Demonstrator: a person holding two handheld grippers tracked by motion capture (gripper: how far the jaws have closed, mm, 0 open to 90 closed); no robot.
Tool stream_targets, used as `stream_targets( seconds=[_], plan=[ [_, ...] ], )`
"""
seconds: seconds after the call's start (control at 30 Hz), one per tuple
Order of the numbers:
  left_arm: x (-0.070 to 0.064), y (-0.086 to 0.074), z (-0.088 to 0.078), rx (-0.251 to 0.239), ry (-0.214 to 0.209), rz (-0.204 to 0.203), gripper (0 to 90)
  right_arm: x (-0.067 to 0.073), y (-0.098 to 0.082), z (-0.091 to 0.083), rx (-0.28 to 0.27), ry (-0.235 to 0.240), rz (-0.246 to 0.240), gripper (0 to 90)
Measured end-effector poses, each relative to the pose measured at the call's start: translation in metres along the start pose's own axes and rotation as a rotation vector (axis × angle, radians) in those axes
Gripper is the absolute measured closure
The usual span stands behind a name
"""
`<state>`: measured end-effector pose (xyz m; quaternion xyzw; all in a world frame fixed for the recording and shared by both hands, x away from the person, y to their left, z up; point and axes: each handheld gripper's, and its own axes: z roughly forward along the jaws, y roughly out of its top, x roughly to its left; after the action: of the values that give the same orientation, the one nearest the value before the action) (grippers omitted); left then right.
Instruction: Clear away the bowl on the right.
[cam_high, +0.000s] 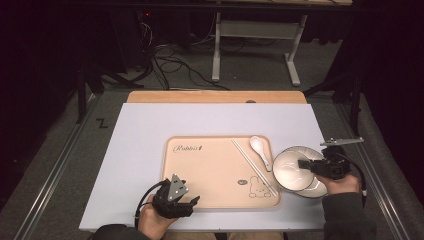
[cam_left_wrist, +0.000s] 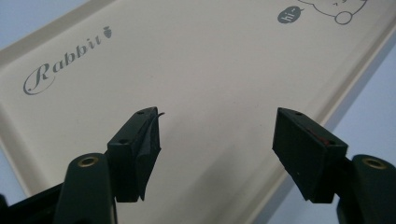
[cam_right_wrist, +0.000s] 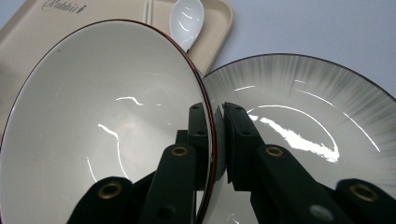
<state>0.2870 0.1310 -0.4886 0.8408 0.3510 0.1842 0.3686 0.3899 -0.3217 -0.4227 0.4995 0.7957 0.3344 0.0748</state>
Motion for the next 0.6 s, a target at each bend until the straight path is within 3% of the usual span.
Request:
stream_targets(
  seconds=[0.6],
  plan=[
    [0.001,0.0,-0.002,-0.011,0.0,-0.003,32.5,0.021,0.012,0.009,0.016,0.036,-0.056,83.2]
  ],
)
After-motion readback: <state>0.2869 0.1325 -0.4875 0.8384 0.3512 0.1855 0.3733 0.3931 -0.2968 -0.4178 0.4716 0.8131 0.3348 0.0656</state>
